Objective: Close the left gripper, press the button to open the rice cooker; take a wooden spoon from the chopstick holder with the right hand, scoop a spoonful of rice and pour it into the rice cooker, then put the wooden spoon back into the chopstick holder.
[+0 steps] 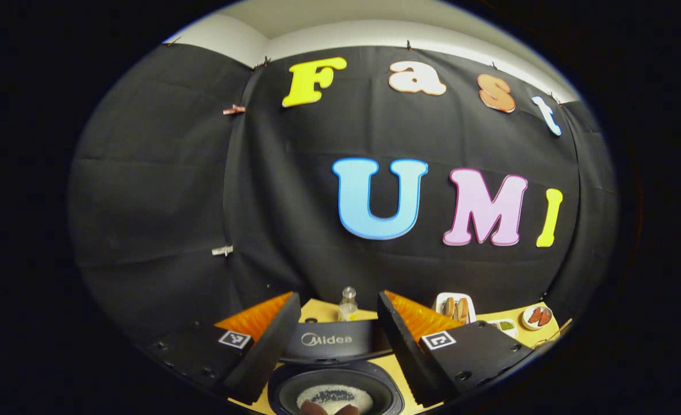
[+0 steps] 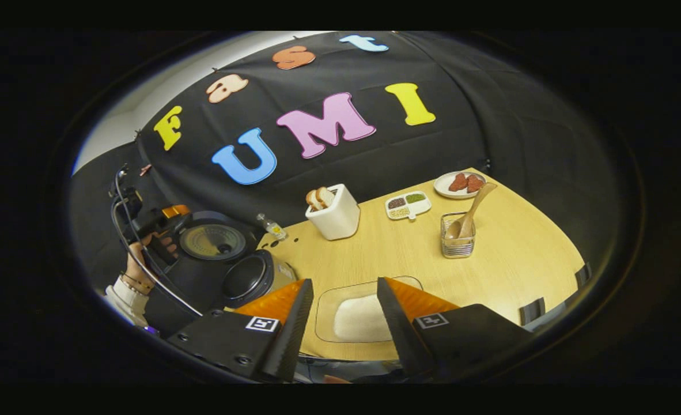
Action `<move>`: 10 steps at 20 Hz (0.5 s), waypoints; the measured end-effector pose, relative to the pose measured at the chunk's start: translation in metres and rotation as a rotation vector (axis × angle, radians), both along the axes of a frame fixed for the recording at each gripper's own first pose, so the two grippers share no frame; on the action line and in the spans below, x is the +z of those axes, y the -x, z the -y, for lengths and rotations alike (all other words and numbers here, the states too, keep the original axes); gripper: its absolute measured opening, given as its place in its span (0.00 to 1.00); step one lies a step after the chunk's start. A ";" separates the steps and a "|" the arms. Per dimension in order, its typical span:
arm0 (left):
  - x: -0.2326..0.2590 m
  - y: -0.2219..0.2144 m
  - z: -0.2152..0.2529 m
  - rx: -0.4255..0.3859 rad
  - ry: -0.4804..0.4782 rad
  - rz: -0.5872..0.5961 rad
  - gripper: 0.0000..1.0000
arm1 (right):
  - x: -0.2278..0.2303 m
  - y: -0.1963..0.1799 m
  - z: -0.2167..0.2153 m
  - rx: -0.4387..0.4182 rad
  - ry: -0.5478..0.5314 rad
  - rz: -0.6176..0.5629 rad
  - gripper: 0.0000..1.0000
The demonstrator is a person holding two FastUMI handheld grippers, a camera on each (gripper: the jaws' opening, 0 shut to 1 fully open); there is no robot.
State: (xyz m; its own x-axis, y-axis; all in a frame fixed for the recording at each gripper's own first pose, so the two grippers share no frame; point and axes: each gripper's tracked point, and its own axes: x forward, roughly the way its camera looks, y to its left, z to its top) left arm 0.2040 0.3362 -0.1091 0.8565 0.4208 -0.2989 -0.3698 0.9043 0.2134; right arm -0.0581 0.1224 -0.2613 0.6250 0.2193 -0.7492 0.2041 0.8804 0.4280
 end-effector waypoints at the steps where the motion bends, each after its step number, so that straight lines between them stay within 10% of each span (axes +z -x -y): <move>1: 0.004 -0.002 0.000 -0.016 -0.013 -0.003 0.94 | 0.000 0.000 -0.003 0.006 -0.002 -0.002 0.71; 10: -0.043 0.092 0.045 -0.042 0.079 -0.062 0.95 | -0.010 0.000 -0.028 0.053 -0.041 -0.035 0.71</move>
State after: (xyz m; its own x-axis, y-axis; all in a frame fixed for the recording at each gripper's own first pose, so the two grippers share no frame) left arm 0.1123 0.2911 -0.1521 0.8515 0.3582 -0.3829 -0.3196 0.9335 0.1625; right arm -0.0584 0.1503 -0.2711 0.5850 0.2822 -0.7603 0.1736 0.8722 0.4573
